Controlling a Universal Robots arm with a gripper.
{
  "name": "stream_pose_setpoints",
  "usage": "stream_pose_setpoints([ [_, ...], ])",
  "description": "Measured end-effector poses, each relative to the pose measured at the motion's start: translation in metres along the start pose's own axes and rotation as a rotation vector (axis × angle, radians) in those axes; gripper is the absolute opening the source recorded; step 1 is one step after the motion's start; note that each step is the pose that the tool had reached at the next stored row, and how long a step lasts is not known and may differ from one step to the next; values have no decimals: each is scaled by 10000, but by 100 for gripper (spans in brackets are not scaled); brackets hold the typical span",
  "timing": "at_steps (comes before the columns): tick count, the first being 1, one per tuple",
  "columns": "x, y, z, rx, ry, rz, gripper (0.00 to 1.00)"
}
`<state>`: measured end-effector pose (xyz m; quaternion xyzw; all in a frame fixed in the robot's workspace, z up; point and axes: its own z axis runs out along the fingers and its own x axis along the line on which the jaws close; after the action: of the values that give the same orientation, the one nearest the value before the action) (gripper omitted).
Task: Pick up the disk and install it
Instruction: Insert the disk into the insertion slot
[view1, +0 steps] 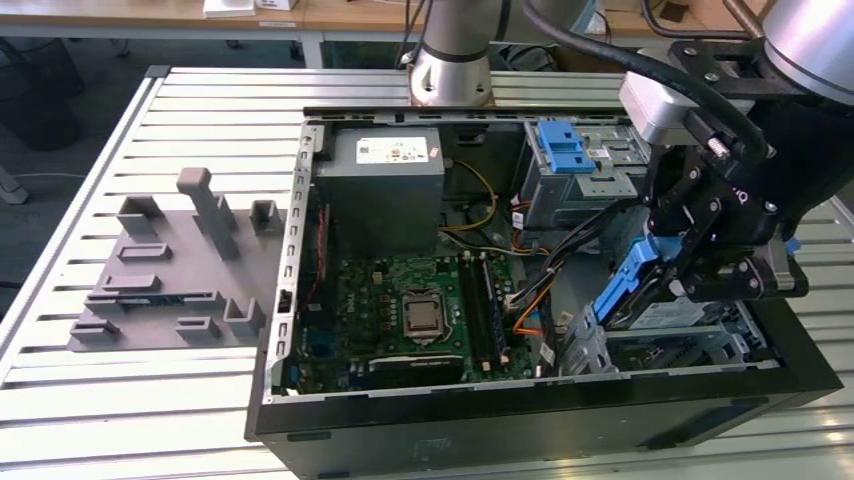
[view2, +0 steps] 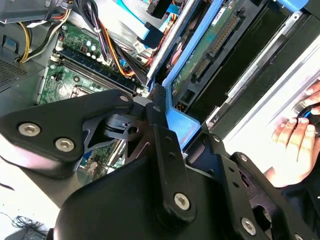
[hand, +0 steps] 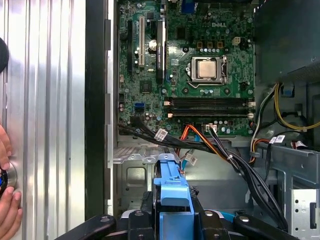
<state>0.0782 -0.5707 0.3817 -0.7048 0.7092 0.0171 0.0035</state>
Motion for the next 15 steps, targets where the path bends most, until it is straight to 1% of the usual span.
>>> stream_pose_setpoints([
  [15, 3, -2, 98, 0, 0, 0, 36],
])
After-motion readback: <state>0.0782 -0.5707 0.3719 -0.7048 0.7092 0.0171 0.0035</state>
